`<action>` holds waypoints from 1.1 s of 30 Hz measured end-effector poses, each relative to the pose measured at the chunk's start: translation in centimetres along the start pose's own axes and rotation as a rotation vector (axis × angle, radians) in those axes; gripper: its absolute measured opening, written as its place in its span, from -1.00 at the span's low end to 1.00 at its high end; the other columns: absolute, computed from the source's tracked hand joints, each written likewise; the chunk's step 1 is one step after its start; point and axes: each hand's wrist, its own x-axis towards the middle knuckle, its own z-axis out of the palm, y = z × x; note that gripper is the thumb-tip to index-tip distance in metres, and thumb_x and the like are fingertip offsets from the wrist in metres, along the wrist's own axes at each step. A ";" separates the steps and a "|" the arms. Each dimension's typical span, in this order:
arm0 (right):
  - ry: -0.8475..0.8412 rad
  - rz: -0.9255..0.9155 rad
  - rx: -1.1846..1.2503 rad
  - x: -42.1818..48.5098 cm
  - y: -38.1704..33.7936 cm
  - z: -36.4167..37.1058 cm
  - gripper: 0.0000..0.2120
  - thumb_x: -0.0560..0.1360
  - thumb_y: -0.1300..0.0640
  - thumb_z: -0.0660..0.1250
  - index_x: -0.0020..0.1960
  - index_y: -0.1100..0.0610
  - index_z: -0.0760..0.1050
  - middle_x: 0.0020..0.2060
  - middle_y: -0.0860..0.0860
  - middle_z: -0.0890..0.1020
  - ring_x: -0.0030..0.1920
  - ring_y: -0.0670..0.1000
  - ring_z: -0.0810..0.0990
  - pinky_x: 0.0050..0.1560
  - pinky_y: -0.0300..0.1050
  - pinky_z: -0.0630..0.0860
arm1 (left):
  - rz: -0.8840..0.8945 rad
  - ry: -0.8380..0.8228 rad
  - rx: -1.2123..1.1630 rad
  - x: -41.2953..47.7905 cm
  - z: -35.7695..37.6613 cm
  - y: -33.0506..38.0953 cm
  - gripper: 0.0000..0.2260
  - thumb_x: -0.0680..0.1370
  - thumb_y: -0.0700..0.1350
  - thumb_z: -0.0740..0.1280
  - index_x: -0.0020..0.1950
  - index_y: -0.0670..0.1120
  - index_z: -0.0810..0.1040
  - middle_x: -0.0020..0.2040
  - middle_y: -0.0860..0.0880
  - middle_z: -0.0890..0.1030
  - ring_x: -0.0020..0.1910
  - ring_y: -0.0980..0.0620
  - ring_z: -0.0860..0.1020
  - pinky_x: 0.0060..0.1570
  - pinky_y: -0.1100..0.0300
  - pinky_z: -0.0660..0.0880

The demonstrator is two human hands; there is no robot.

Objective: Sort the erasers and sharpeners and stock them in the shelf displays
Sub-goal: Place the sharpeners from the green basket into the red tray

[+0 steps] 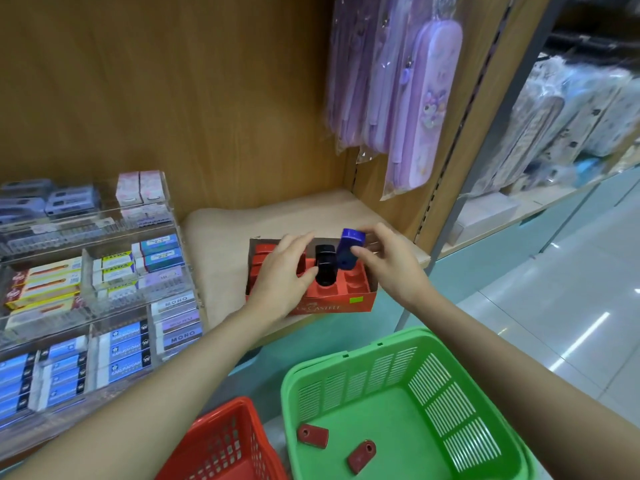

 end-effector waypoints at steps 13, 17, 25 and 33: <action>-0.097 -0.107 -0.426 2.8 4.2 -0.3 -0.82 0.56 0.12 0.26 0.14 0.09 0.37 0.02 0.11 0.59 -0.01 0.12 0.54 -0.12 -0.07 0.44 | 0.018 -0.128 0.532 -0.9 0.4 -3.8 -0.55 0.67 -0.02 0.00 0.55 0.01 0.00 0.56 0.08 0.03 0.54 0.03 -0.03 0.47 0.07 -0.12; -0.109 -0.151 -0.594 2.8 4.9 0.6 -0.81 0.56 0.09 0.25 0.16 0.07 0.41 -0.05 0.10 0.52 -0.01 0.12 0.43 -0.15 -0.08 0.30 | -0.092 -0.073 0.497 -1.6 -0.1 -4.4 -0.53 0.67 -0.01 -0.09 0.55 -0.14 -0.02 0.57 -0.07 -0.02 0.54 0.01 -0.10 0.47 0.11 -0.17; -0.017 -0.106 -0.691 3.0 4.7 1.7 -0.72 0.56 0.09 0.26 0.26 0.09 0.48 0.11 0.07 0.49 0.11 0.08 0.35 0.06 -0.07 0.36 | -0.167 -0.203 0.518 -1.9 -1.1 -5.3 -0.48 0.66 0.05 -0.09 0.55 -0.13 -0.12 0.57 -0.06 -0.12 0.54 0.01 -0.11 0.48 -0.01 -0.12; -0.044 -0.419 -0.515 -4.3 3.6 -1.9 -0.78 0.53 0.16 0.14 0.05 0.21 0.50 -0.16 0.12 0.52 -0.13 0.09 0.46 -0.13 -0.05 0.34 | 0.384 0.038 0.459 -5.8 1.1 -1.6 -0.63 0.54 -0.12 0.11 0.27 -0.24 0.47 0.26 -0.23 0.49 0.25 -0.17 0.44 0.24 -0.05 0.35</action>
